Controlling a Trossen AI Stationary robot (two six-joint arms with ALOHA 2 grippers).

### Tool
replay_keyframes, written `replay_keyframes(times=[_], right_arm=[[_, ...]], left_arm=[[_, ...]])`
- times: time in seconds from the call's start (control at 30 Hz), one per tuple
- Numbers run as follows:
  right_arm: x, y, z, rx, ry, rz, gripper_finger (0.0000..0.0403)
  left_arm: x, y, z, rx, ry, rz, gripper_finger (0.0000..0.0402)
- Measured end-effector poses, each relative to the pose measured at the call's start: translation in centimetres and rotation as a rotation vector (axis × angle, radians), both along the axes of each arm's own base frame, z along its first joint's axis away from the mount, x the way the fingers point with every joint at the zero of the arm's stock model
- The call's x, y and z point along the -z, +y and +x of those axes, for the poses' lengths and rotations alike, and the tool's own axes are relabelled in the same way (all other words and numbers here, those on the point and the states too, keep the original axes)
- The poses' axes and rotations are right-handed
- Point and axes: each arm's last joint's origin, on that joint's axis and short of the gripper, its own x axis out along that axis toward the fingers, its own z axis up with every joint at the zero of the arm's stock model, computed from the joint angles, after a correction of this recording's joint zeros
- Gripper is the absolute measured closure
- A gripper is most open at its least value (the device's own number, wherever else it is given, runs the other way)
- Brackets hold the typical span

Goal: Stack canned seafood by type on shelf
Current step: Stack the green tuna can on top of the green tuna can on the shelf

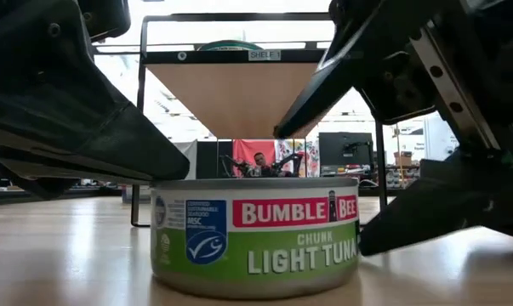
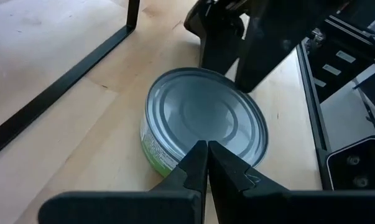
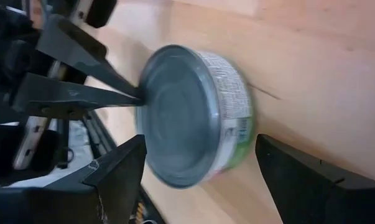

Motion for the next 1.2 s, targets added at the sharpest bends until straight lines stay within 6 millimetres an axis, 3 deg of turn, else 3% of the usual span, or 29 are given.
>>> replay_keyframes(times=[0.8, 1.2], right_arm=[[-0.2, -0.4, 0.5, -0.023, -0.033, -0.040, 0.0099], [-0.8, -0.1, 1.7, -0.088, -0.059, -0.120, 0.0120]], left_arm=[[0.4, -0.4, -0.7, -0.004, 0.017, -0.011, 0.0401], [0.5, -0.4, -0.7, 0.006, 0.023, 0.008, 0.0401]])
